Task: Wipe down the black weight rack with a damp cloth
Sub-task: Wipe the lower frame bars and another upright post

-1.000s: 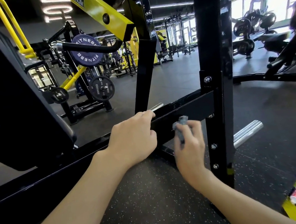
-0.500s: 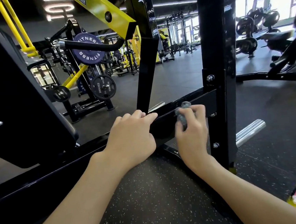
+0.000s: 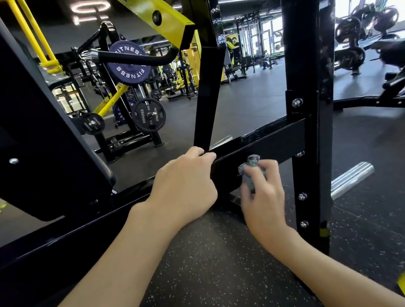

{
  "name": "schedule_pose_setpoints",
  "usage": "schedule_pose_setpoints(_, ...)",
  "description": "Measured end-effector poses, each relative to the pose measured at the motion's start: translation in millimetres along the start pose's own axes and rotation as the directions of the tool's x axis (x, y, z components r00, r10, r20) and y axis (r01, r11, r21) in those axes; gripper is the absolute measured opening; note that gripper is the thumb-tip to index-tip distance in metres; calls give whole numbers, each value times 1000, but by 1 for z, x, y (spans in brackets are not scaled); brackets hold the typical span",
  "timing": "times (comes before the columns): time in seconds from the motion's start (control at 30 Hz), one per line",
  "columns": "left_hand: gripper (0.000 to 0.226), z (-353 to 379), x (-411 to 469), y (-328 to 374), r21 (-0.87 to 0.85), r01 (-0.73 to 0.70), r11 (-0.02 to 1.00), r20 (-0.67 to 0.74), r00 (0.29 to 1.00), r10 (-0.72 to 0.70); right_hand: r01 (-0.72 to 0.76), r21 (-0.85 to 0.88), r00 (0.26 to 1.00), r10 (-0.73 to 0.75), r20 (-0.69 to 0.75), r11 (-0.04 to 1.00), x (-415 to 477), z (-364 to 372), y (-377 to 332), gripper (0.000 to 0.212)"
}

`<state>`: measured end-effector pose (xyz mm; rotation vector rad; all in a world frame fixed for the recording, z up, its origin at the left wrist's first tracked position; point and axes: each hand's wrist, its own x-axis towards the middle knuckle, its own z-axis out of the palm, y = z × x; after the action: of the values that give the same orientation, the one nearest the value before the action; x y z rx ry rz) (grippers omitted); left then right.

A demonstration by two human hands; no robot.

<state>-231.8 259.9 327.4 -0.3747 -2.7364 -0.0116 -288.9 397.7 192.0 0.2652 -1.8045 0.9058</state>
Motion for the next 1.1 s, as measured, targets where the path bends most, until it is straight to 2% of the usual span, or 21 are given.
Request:
schedule_pose_setpoints(0.1,55,5,-1,-1,109,-32,994,-33,999,35,313,-18,938,-306,162,950,-14,-3,1,12)
schedule_pose_setpoints(0.13,56,6,-2,-2,128,-42,991,-40,998,47,264,-5,954,-260,150,965,-11,-4,4,14)
schedule_pose_setpoints(0.2,60,7,-3,-3,133,-58,989,-39,997,64,1,41,999,-2,33,999,-5,-3,0,21)
schedule_pose_setpoints(0.23,62,6,-4,-3,136,-60,989,-34,997,65,-61,52,998,60,17,997,-7,-1,-7,24)
schedule_pose_setpoints(0.33,63,5,-7,0,135,-65,989,-8,998,67,159,111,959,-180,221,981,-22,-5,-23,25)
schedule_pose_setpoints(0.37,63,7,-11,0,110,-76,991,-31,996,80,135,182,942,-183,281,974,-22,-11,-25,24)
schedule_pose_setpoints(0.43,56,15,-28,2,-58,-106,993,-173,980,95,-165,328,948,58,313,930,-15,-25,-32,25)
schedule_pose_setpoints(0.47,49,19,-40,5,-193,-117,974,-287,956,58,-368,405,912,240,333,837,-10,-31,-35,27)
schedule_pose_setpoints(0.53,30,32,-61,11,-471,-97,877,-432,892,-133,-646,550,763,466,448,529,-1,-42,-42,27)
schedule_pose_setpoints(0.6,18,41,-78,19,-722,44,690,-307,874,-377,-729,624,673,457,581,281,2,-52,-48,25)
schedule_pose_setpoints(0.63,14,45,-82,23,-862,155,482,-102,879,-466,-741,633,659,419,625,222,3,-58,-51,27)
schedule_pose_setpoints(0.67,19,44,-82,28,-943,282,176,176,873,-455,-752,621,654,377,656,224,3,-63,-55,32)
schedule_pose_setpoints(0.7,28,42,-81,32,-911,388,-137,412,849,-332,-757,589,654,330,681,284,2,-68,-59,35)
schedule_pose_setpoints(0.73,35,40,-80,34,-831,436,-345,518,833,-196,-740,550,663,283,693,387,1,-70,-63,35)
schedule_pose_setpoints(0.77,38,38,-79,34,-781,441,-442,535,838,-110,-693,511,682,234,693,508,0,-72,-66,34)
schedule_pose_setpoints(0.87,37,38,-77,33,-741,368,-561,481,874,-62,-458,420,743,77,665,784,-2,-73,-69,34)
schedule_pose_setpoints(0.93,34,40,-77,34,-728,318,-607,449,891,-73,-317,341,697,-26,717,885,1,-72,-65,35)
schedule_pose_setpoints(0.97,32,43,-76,34,-723,288,-628,433,897,-88,-292,306,632,-57,773,906,8,-75,-63,40)
schedule_pose_setpoints(1.03,24,47,-72,40,-785,210,-582,392,897,-205,-343,325,544,-96,834,881,29,-83,-61,58)
schedule_pose_setpoints(1.07,19,49,-68,41,-898,157,-412,309,891,-334,-378,366,587,-86,805,850,43,-85,-60,66)
schedule_pose_setpoints(1.1,18,50,-65,41,-987,105,-119,148,878,-456,-384,392,667,-43,744,836,60,-83,-57,69)
